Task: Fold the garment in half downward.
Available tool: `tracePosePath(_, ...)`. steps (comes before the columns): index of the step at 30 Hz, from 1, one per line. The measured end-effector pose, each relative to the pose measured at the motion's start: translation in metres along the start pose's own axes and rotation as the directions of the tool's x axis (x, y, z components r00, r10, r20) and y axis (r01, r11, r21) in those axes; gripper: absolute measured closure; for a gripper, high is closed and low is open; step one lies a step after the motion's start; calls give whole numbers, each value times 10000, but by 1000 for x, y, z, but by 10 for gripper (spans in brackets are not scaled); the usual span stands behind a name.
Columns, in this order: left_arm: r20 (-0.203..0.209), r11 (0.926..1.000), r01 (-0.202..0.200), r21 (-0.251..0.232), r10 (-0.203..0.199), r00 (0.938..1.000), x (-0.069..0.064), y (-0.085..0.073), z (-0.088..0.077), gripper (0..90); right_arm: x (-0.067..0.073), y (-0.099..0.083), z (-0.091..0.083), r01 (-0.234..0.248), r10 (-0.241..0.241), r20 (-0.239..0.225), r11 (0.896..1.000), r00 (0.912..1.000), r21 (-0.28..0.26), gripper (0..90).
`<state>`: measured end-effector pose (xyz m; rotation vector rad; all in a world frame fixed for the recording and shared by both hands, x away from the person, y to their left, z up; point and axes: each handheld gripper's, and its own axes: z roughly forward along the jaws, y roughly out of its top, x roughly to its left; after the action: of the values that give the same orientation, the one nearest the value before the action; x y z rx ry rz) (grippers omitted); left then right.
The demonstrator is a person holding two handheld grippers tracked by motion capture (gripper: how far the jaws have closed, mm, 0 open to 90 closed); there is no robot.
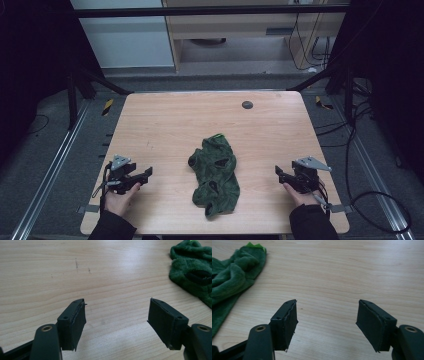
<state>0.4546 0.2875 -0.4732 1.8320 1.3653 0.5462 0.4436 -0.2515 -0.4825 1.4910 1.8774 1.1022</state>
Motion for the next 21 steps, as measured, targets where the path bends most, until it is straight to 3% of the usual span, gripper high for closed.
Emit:
tracePosePath(10,85,9980,-624,109,623,9980,-8,4,0,291,19,4,-4,532,-529,-951,9986,9941,14,340)
tracePosePath(15,622,9974,-712,84,706,9956,-13,12,2,299,26,13,-5,667,-691,-1157,9975,9909,-242,338)
tracePosePath(21,670,9931,-1163,-166,1171,9909,-24,27,3,300,34,22,-1,1163,-1182,-1258,9930,9850,-224,326)
